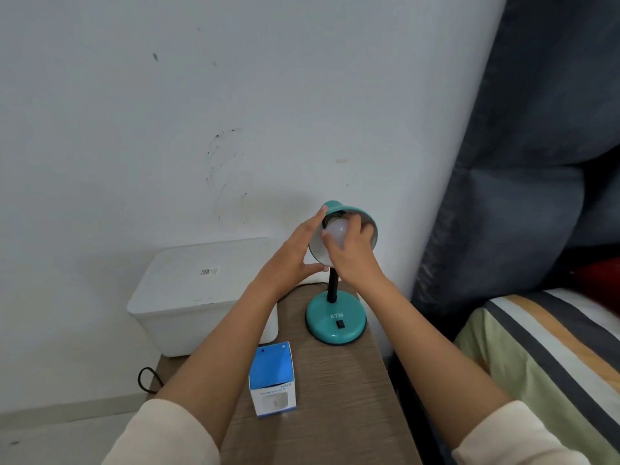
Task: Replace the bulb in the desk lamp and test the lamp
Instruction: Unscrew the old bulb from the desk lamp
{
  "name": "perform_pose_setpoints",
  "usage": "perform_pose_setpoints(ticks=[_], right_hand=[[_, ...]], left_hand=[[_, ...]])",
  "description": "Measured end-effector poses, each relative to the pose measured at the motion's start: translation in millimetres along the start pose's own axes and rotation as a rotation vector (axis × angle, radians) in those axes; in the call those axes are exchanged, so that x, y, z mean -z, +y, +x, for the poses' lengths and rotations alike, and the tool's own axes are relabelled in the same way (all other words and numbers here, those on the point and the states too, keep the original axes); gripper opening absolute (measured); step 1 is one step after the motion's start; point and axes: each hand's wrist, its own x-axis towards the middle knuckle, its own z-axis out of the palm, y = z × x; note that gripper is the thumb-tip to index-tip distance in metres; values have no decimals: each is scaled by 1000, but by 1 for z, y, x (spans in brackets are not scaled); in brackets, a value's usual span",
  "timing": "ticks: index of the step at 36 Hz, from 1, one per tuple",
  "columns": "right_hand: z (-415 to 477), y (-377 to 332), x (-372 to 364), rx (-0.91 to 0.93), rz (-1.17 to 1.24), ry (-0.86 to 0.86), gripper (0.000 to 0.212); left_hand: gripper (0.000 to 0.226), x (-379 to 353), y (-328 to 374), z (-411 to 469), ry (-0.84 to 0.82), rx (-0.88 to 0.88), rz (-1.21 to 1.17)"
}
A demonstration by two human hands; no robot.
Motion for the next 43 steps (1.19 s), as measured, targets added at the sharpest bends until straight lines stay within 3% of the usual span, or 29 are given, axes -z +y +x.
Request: perform_pose_setpoints(ticks=[7, 11, 20, 28, 34, 39, 43], right_hand=[[-8, 7, -2, 62, -10, 42, 66], [-7, 3, -4, -42, 90, 18, 65], [-4, 7, -4, -64, 2, 76, 65], [-5, 9, 6, 100, -261, 49, 59], [-4, 10, 5, 146, -214, 30, 61], [-7, 13, 1, 248, -441, 31, 61], [-9, 15, 1, 234, -343, 0, 48]], left_hand=[[98, 0, 1, 1, -1, -11, 10], [99, -1, 0, 1, -12, -15, 9], [99, 0, -3, 2, -2, 11, 10], [99, 3, -2, 0, -17, 16, 9], [100, 2, 1, -1, -17, 14, -7], [99, 2, 2, -2, -14, 28, -17], [96, 3, 3, -3, -15, 28, -36]])
